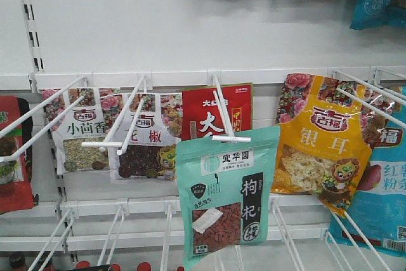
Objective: Pick snacks and fruit into basket
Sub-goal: 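Close the left gripper on the Franzzi cracker box and lift it, then pull the held cracker box up and back from the shelf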
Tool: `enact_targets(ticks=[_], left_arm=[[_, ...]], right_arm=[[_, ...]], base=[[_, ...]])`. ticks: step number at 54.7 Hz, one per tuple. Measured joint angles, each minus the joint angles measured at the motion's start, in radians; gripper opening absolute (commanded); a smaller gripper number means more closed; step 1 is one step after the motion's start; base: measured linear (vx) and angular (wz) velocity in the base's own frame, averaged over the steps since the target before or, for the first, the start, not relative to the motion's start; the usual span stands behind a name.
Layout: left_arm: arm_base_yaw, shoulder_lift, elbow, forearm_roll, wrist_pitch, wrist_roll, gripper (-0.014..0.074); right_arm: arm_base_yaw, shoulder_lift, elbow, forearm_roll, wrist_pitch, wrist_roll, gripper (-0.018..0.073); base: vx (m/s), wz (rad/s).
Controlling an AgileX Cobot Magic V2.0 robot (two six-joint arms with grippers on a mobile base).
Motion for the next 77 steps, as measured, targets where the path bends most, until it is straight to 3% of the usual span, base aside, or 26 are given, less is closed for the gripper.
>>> enact_targets(ticks=[11, 24, 49, 77], left_arm=[[-0.091, 0.039, 0.000, -0.102, 0.103, -0.010, 0.0528], [-0.141, 0.140, 0.000, -0.123, 0.099, -0.010, 0.0528], [-0.243, 0.334, 0.000, -0.130, -0.074, -0.016, 0.0528], [-0.307, 0.493, 0.000, -0.131, -0.250, -0.066, 0.0528]], right_arm=[[0.000, 0.000, 0.000, 0.000, 0.000, 0.000, -0.0010], [0.000, 0.000, 0.000, 0.000, 0.000, 0.000, -0.0010], [0.000, 0.000, 0.000, 0.000, 0.000, 0.000, -0.0010], [0.000, 0.000, 0.000, 0.000, 0.000, 0.000, -0.0010]], base=[[0.00, 0.00], [0.00, 0.00], [0.00, 0.00], [0.00, 0.00]])
